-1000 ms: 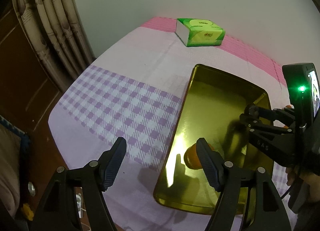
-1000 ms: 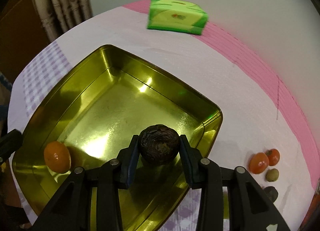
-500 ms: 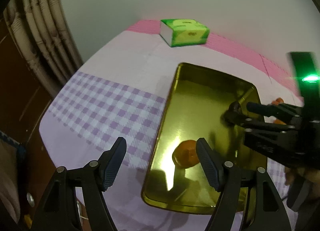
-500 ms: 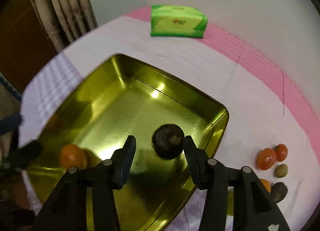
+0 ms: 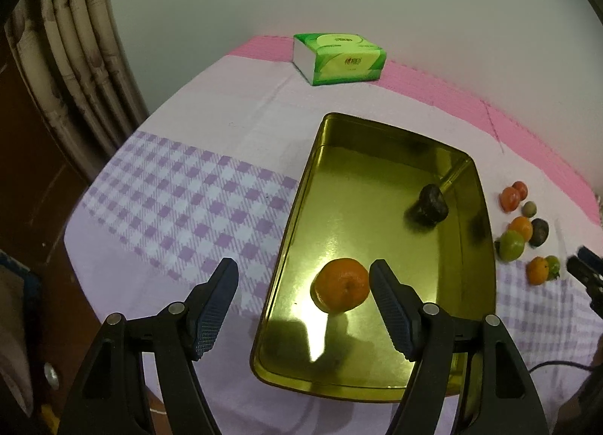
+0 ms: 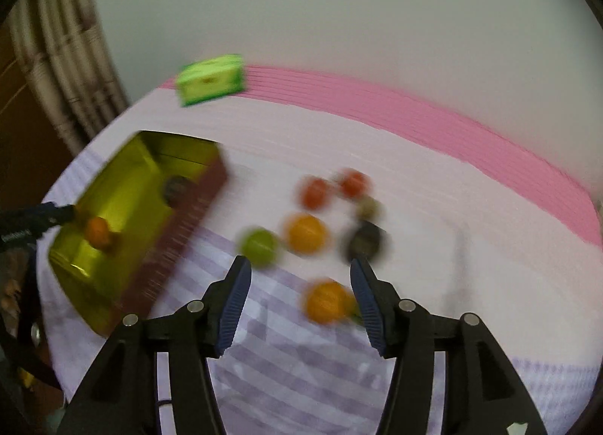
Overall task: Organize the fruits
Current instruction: 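Move the right gripper to the green tomato and grasp it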
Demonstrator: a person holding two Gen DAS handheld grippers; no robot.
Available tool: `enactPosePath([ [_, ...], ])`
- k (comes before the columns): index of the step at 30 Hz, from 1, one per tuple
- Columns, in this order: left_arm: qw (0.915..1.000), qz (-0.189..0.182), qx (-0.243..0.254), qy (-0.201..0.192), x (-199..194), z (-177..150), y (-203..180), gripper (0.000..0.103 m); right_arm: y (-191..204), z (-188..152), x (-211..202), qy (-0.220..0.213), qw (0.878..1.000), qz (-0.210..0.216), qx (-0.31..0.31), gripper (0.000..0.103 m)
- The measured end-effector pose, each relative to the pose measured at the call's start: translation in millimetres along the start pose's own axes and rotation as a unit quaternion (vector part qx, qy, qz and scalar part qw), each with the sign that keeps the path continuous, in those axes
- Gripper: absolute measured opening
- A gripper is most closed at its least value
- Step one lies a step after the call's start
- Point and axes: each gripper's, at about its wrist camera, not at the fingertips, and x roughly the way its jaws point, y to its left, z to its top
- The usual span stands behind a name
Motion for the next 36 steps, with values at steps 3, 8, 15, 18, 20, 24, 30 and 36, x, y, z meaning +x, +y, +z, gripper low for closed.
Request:
enactPosePath([
  [3,0.9999,0.001,0.01,-0.001,-0.6,-0.6,-4.8,0.073,-25.1,-17.0,2.1,0.016,1.0,-0.012,0.011,0.052],
  [8,0.9993,-0.005,0.038,-0.001,-4.4,-2.3,-20.6,0.073,-41.9,-33.8,19.4,0.034,0.999,-0.002,0.028,0.049],
  [15,0.9972,-0.025,0.069,0.013,-11.0,-6.9,-50.2,0.072,-42.8,-32.4,41.6,0.032,0.999,0.01,0.021,0.044],
  [18,0.9947,-0.038,0.093,0.023,-13.9,-7.6,-72.6,0.073,-43.4,-26.9,44.8,0.019,1.0,0.011,0.019,0.043],
  [20,0.9932,-0.047,0.104,0.025,-14.9,-5.2,-87.9,0.072,-45.1,-23.7,46.1,0.012,1.0,0.013,0.018,0.042],
  [24,0.9898,-0.071,0.121,0.028,-13.7,0.5,-122.4,0.072,-47.2,-21.1,48.3,0.014,0.999,0.032,0.023,0.035],
  [30,0.9822,-0.093,0.159,0.038,-5.3,-3.8,-178.3,0.073,-48.9,-26.2,42.7,0.013,0.999,0.035,0.024,0.032],
  [36,0.9733,-0.118,0.193,0.041,5.4,-10.0,-222.8,0.072,-61.5,-40.0,22.5,0.011,0.999,0.026,0.036,0.032],
])
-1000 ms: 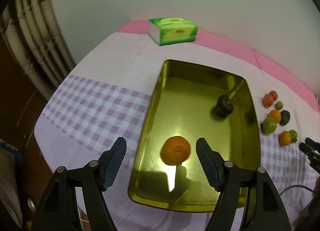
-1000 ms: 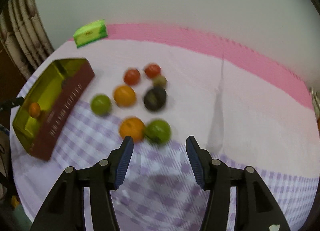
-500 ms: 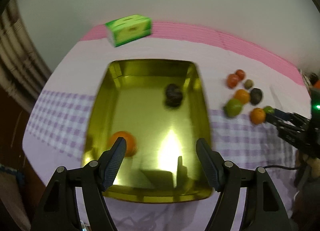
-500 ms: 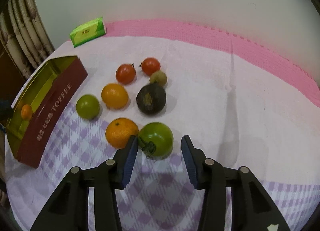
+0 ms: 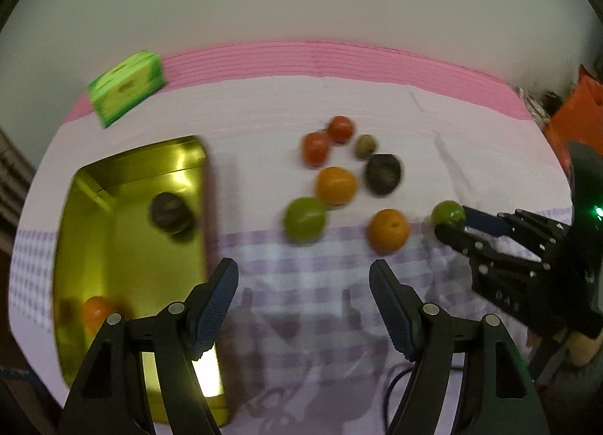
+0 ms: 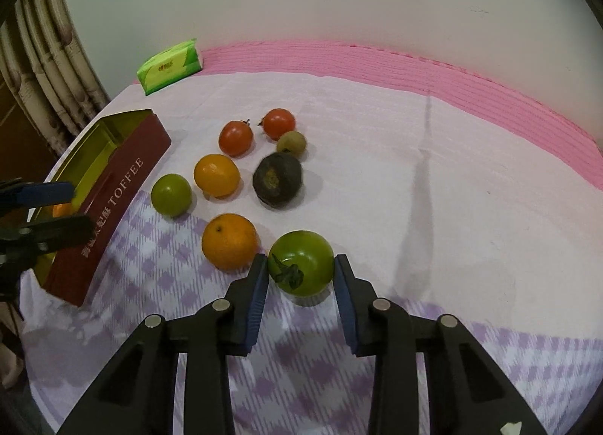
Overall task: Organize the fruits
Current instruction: 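Move the right gripper to the green tomato and grasp it, then grasp a second mandarin orange with the left gripper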
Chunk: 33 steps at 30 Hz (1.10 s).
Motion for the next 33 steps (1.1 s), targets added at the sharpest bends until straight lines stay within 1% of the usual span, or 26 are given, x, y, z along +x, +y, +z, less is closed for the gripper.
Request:
enactPosePath([
  [4,0.9999,-0.01,0.013,0.003,14.6,10.0,-21.4,0.072,-12.2,-10.2,-6.9,0.015,1.0,-0.014,0.015,0.032],
  [8,0.9998,-0.013,0.017,0.004,19.5,12.8,-30.3,0.072,-23.4,-15.4,-6.0,0.019,0.999,-0.023,0.026,0.033],
  [10,0.9998,-0.009,0.019,0.006,20.7,11.3,-31.0,0.072,-26.3,-15.4,-2.6,0.019,0.999,-0.021,0.034,0.035],
  [16,0.9998,-0.004,0.011,0.017,26.2,8.2,-25.9,0.072,-26.5,-8.0,4.9,0.017,0.999,-0.025,0.034,0.035],
  [22,0.9995,-0.001,0.018,0.027,33.0,5.4,-30.2,0.072,-30.7,-8.0,13.2,0.025,0.999,-0.022,0.039,0.035],
  [24,0.9994,-0.001,0.019,0.028,34.3,5.4,-32.2,0.072,-32.7,-8.0,12.9,0.02,0.999,-0.022,0.043,0.033],
  [28,0.9993,-0.008,0.021,0.031,38.1,5.3,-37.6,0.072,-35.7,-9.7,2.6,0.017,0.998,-0.025,0.048,0.033],
  [33,0.9988,-0.015,0.025,0.039,46.9,6.8,-48.6,0.072,-46.3,-21.2,-21.1,0.017,0.997,-0.037,0.073,0.033],
])
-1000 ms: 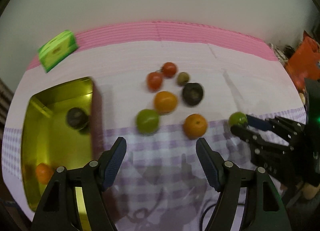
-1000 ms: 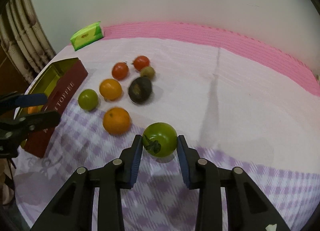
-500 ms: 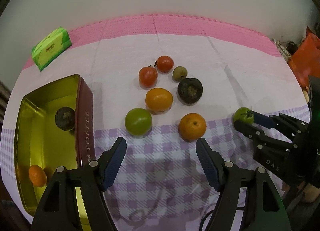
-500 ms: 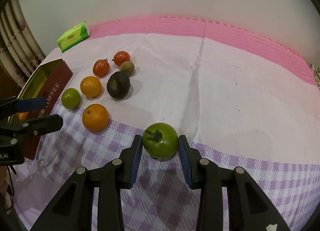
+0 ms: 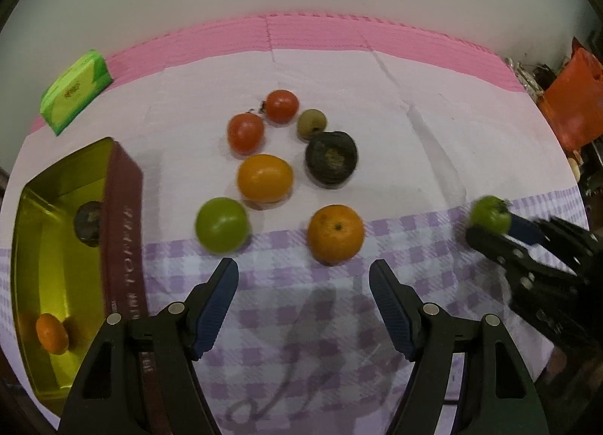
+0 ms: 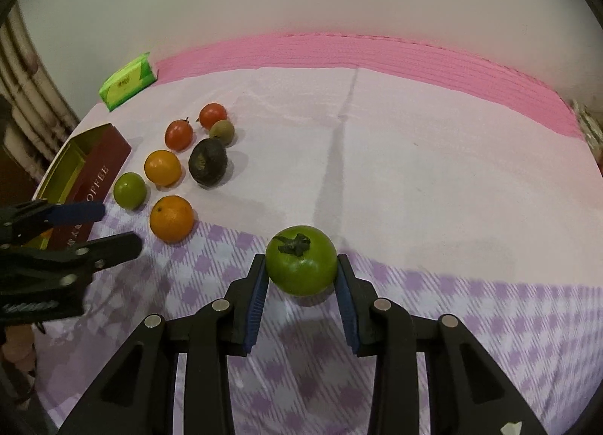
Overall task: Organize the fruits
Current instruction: 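Grasp a second mandarin orange with the left gripper, then carry the mandarin orange into the gold tin with the left gripper and release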
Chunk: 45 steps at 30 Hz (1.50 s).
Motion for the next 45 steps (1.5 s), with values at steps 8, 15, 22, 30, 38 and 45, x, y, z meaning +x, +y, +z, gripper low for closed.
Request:
enactPosePath([
  [8,1.0,0.001,0.007,0.007,14.8,12.0,-18.7,0.065,-12.0,-13.0,-6.7,0.002,1.0,-0.003,0.026,0.033],
  [15,0.9997,0.003,-0.007,0.024,33.4,20.1,-18.8,0.044,-11.9,-13.5,-7.6,0.003,1.0,0.003,0.027,0.033],
  [22,1.0,-0.005,0.006,0.002,-3.0,11.8,-12.7,0.036,-11.4,-14.5,-3.9,0.007,1.0,0.001,0.025,0.033],
  [30,0.997,0.036,-0.06,-0.032,-69.1,-4.1,63.8,0.036,-7.9,-15.6,-3.0,0.004,1.0,-0.012,0.016,0.033],
  [38,0.9896,0.094,-0.109,0.001,-77.2,-48.9,145.1,0.036,-3.0,-15.3,-6.6,-0.002,1.0,-0.022,0.008,0.033],
  [45,0.9869,0.095,-0.125,0.035,-59.9,-70.1,164.6,0.036,10.3,-13.7,-12.4,-0.009,1.0,-0.025,0.001,0.033],
])
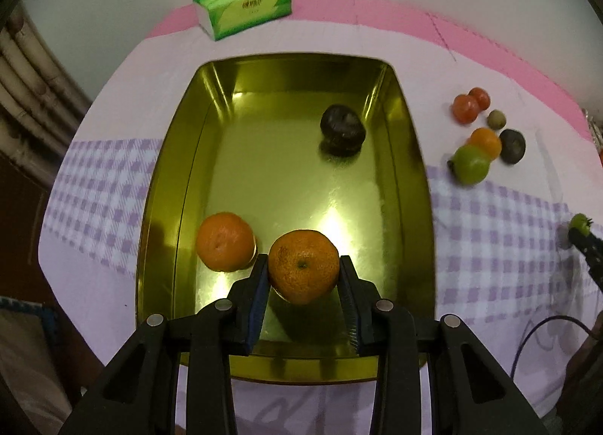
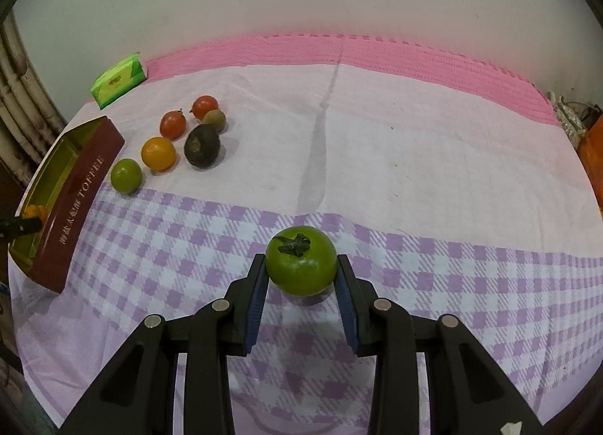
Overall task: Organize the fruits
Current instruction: 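Carry the mandarin orange into the gold tin with the left gripper and release, then carry the green tomato into the gold tin with the right gripper and release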
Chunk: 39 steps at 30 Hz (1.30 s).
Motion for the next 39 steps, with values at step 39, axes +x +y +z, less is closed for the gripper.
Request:
enactPosePath([
  [39,0.9849,-0.005,-0.148,-0.089,-46.9,-21.3,104.3,0.069,272.1,67.3,24.2,0.01,0.959,0.18,-0.221,0.033],
])
